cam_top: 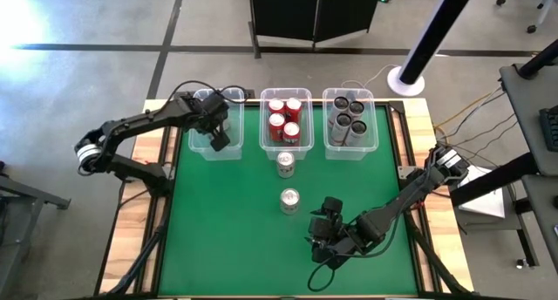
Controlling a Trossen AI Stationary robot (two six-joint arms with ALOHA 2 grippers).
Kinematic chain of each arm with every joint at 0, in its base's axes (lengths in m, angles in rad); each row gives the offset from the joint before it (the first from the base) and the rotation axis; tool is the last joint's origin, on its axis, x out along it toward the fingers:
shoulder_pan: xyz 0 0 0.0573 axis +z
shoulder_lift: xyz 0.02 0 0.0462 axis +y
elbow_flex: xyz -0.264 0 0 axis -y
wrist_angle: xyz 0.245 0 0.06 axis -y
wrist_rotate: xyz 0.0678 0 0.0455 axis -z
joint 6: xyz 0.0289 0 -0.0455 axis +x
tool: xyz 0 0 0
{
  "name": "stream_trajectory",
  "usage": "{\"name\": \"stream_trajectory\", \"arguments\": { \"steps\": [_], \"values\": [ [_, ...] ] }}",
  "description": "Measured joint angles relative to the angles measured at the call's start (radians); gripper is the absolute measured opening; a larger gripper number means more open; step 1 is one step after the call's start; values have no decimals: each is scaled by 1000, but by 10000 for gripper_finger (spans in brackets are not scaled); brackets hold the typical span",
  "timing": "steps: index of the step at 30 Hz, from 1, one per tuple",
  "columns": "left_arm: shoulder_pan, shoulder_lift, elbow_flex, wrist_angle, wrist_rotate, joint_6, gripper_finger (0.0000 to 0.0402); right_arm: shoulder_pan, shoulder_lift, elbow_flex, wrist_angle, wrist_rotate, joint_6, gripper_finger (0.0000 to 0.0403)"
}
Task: Sort soda cans
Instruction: Put the bottom left silver soda can into the top left transparent bin aligned with the other silver soda can, then put the bottom silver soda can into the top left transparent bin aligned with the other silver soda cans
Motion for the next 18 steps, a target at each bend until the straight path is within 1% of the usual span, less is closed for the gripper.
{"name": "stream_trajectory", "arguments": {
  "steps": [4, 8, 11, 13, 15, 16, 18],
  "values": [
    [-1, 1, 52, -50, 4, -1, 378, 0, 0, 0, 0, 0, 0, 364],
    [-8, 1, 174, -135, 9, -32, 369, 0, -1, 0, 0, 2, 0, 364],
    [-33, -1, 272, -195, 33, -62, 366, -2, -1, 0, -1, 35, -5, 364],
    [-70, -15, 312, -196, 127, -85, 366, -3, -2, 0, -7, 75, -6, 364],
    [-138, -41, 319, -143, 252, -92, 366, -8, -3, 0, -29, 91, -8, 364],
    [-183, -55, 318, -107, 291, -98, 366, -9, -3, 0, -40, 93, -7, 364],
    [-296, -82, 298, -30, 302, -113, 366, -16, 2, -6, -37, 95, -14, 364]
  ]
}}
